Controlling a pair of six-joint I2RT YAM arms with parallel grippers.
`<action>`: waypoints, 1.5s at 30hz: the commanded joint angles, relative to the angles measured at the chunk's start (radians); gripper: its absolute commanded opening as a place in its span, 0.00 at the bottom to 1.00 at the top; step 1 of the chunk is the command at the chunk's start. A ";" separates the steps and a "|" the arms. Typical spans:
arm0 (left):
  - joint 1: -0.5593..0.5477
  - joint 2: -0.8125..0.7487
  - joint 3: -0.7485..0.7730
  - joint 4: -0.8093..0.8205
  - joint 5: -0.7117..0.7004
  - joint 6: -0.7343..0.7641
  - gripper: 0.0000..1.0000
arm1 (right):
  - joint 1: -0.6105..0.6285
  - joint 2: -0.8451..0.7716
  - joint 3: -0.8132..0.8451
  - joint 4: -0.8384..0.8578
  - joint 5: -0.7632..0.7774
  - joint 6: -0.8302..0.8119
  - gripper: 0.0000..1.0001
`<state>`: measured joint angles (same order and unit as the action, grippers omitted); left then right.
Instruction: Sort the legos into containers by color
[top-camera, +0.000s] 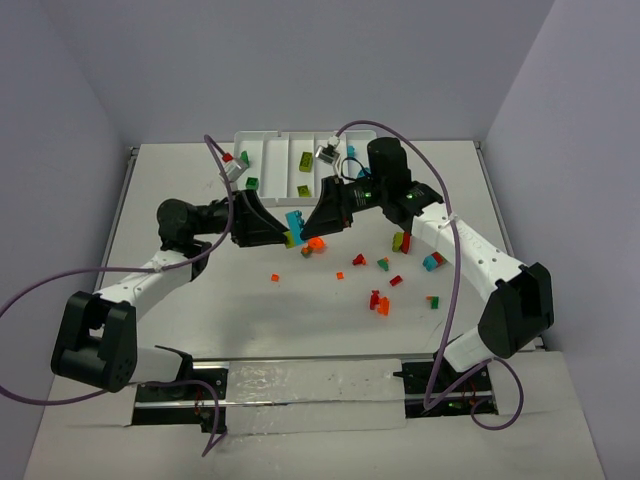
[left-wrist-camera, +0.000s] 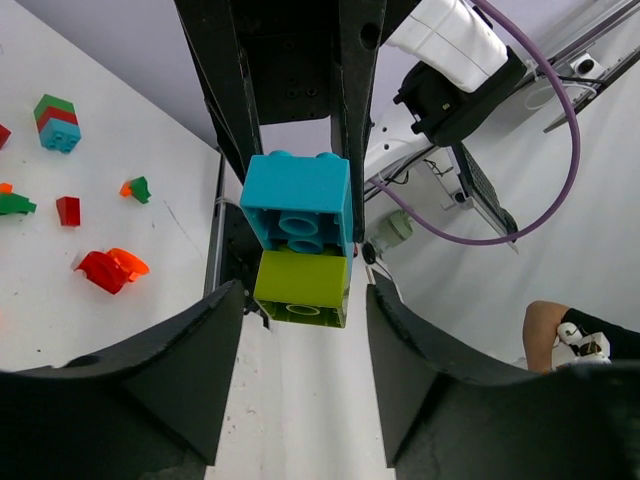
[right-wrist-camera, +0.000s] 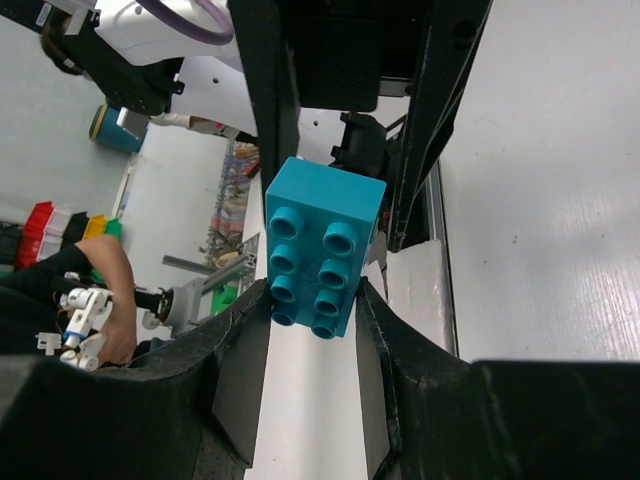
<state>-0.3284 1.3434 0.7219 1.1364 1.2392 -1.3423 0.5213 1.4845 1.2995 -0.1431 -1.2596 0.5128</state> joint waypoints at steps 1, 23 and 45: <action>-0.014 0.004 0.026 -0.003 0.003 0.028 0.54 | 0.011 -0.047 0.008 0.039 -0.019 0.006 0.00; -0.020 -0.038 0.089 -0.420 -0.037 0.299 0.00 | 0.037 0.001 0.122 -0.275 0.197 -0.214 0.50; 0.045 -0.011 0.222 -1.305 -0.446 1.135 0.00 | -0.277 0.015 0.254 -0.406 0.397 -0.337 0.00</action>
<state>-0.2856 1.3099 0.8616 -0.0002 0.9976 -0.4039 0.3119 1.5154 1.4831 -0.5058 -0.9886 0.2356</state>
